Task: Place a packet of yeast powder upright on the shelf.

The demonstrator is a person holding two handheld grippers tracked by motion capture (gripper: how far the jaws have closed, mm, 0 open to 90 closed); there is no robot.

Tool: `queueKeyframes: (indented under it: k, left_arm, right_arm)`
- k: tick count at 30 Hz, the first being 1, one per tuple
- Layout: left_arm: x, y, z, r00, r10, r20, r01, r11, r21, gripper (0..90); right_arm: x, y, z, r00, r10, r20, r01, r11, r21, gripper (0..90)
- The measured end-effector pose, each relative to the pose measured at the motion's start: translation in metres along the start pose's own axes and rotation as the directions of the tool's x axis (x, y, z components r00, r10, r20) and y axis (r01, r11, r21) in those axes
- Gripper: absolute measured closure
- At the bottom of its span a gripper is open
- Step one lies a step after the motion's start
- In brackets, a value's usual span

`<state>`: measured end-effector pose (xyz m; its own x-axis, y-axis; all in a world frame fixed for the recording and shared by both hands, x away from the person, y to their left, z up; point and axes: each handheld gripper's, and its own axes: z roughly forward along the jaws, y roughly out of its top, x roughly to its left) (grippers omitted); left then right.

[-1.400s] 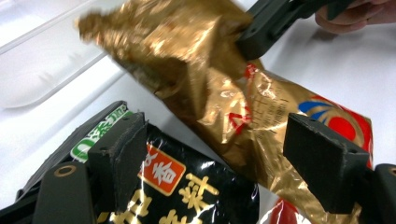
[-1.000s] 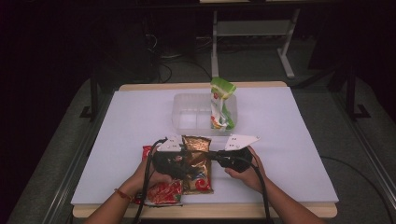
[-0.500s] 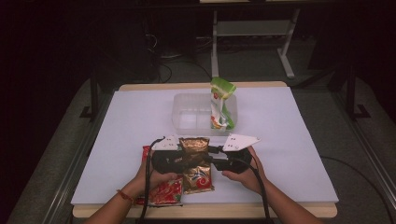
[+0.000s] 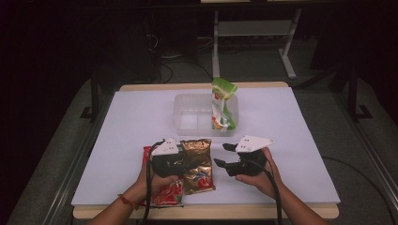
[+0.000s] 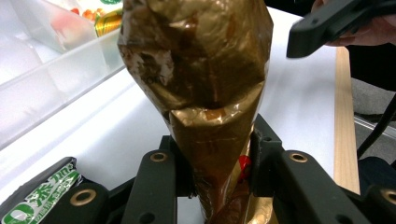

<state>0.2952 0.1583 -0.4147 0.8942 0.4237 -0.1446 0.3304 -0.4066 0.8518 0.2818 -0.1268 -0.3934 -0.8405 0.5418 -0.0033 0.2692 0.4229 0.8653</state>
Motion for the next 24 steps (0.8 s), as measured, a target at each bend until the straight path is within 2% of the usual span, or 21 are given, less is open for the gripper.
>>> queueKeyframes:
  k: [1,2,4,6,8,10,13,15,17,18,19,22,24]
  left_arm:
    - [0.000,0.001,-0.001,0.9999,0.002,-0.011,-0.002,0.9999,-0.011,68.2]
    - [-0.001,0.001,-0.001,0.9998,0.007,-0.017,-0.008,0.9998,-0.016,68.3]
    - [-0.001,0.003,-0.003,0.9999,0.008,-0.015,-0.009,0.9995,-0.030,68.4]
    - [-0.001,0.005,-0.004,0.9996,0.010,-0.025,-0.011,0.9992,-0.038,68.4]
    - [-0.002,0.005,-0.006,0.9992,0.017,-0.037,-0.019,0.9983,-0.056,68.6]
    - [-0.002,0.007,-0.007,0.9989,0.015,-0.044,-0.018,0.9976,-0.067,68.7]
    - [-0.002,0.010,-0.010,0.9984,0.005,-0.057,-0.010,0.9968,-0.079,68.7]
    - [0.000,0.010,-0.012,0.9972,0.003,-0.075,-0.010,0.9964,-0.084,68.7]
    - [0.003,0.011,-0.015,0.9961,-0.008,-0.088,-0.001,0.9949,-0.101,68.7]
    - [0.005,0.012,-0.018,0.9945,-0.015,-0.103,0.004,0.9941,-0.108,68.7]
    - [0.005,0.013,-0.019,0.9928,-0.018,-0.119,0.005,0.9936,-0.113,68.7]
    - [0.009,0.015,-0.027,0.9885,-0.031,-0.148,0.012,0.9918,-0.128,68.7]
    - [0.012,0.016,-0.032,0.9851,-0.051,-0.164,0.029,0.9904,-0.135,68.7]
  right_arm:
    - [-0.001,-0.002,-0.002,0.9998,-0.001,0.019,0.000,1.000,0.024,37.3]
    - [-0.004,-0.005,-0.005,0.9993,0.019,0.032,-0.020,0.999,0.039,37.7]
    - [-0.008,-0.011,-0.010,0.9983,0.044,0.037,-0.047,0.997,0.056,37.5]
    - [-0.011,-0.018,-0.015,0.9963,0.059,0.062,-0.064,0.995,0.077,36.7]
    - [-0.014,-0.025,-0.019,0.9947,0.066,0.078,-0.073,0.994,0.086,34.2]
    - [-0.019,-0.035,-0.023,0.9925,0.077,0.095,-0.084,0.994,0.072,30.3]
    - [-0.026,-0.046,-0.026,0.9835,0.101,0.150,-0.112,0.992,0.065,22.8]
    - [-0.029,-0.050,-0.029,0.9799,0.095,0.175,-0.108,0.992,0.064,22.3]
    - [-0.029,-0.052,-0.031,0.9710,0.100,0.217,-0.113,0.992,0.051,22.1]
    - [-0.029,-0.052,-0.031,0.9710,0.091,0.221,-0.104,0.993,0.047,21.9]
    - [-0.029,-0.053,-0.031,0.9691,0.062,0.239,-0.077,0.996,0.054,22.0]
    - [-0.030,-0.056,-0.031,0.9656,0.051,0.255,-0.067,0.996,0.053,22.0]
    - [-0.032,-0.059,-0.030,0.9593,0.035,0.280,-0.054,0.997,0.062,20.4]
